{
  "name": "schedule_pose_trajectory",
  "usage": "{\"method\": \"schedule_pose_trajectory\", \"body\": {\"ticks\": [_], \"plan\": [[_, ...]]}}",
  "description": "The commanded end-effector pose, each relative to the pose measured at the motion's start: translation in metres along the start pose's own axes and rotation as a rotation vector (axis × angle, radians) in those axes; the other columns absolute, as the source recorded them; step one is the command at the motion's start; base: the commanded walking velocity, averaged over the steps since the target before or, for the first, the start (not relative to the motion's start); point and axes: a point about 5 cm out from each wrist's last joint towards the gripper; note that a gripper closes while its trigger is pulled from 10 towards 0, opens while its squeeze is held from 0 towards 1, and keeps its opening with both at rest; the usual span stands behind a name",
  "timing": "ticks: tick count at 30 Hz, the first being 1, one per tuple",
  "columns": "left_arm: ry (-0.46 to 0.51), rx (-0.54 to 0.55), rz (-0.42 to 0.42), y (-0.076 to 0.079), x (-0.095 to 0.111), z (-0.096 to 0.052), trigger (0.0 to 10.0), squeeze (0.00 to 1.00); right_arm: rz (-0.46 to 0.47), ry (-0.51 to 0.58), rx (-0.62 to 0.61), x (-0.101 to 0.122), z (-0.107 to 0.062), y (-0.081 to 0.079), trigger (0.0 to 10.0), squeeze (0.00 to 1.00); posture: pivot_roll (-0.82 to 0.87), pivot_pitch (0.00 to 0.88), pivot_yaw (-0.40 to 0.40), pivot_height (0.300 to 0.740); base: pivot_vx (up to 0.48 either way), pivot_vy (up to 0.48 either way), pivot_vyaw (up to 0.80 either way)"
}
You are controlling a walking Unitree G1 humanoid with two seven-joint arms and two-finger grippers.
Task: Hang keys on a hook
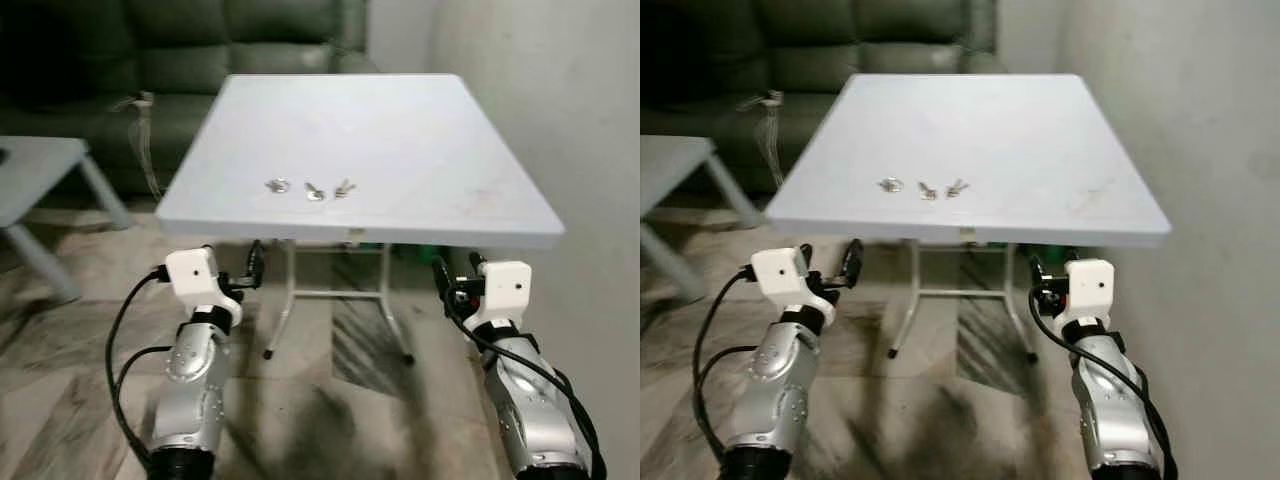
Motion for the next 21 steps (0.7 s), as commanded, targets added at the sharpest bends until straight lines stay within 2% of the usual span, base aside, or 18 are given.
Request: {"method": "schedule_pose_trajectory", "body": {"ticks": [1,8,21], "plan": [[0.010,0.003,0.019,-0.0046,0.0062,0.0022,10.0,0.00,0.023,0.020,0.014,0.0040,0.0021,-0.0035,10.0,0.00,-0.04,0.000,-0.055,0.740,0.000,0.000,0.00],[0.023,0.012,0.016,-0.0109,0.0101,0.0047,10.0,0.00,0.045,0.033,0.023,0.0055,0.0020,-0.0050,10.0,0.00,-0.04,0.000,-0.053,0.740,0.000,0.000,0.00],[0.025,-0.002,0.011,-0.0084,0.0126,0.0054,10.0,0.00,0.057,0.031,0.033,0.0045,0.0004,-0.0070,10.0,0.00,-0.04,0.000,-0.051,0.740,0.000,0.000,0.00]]}}
Point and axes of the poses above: a point about 5 cm out from each wrist's last joint towards the gripper, its own z axis pointing out of the wrist towards the gripper, its own x axis along the axis of the wrist's last joint, y = z × x, and after that the axes turned 7 degrees about z, right-handed
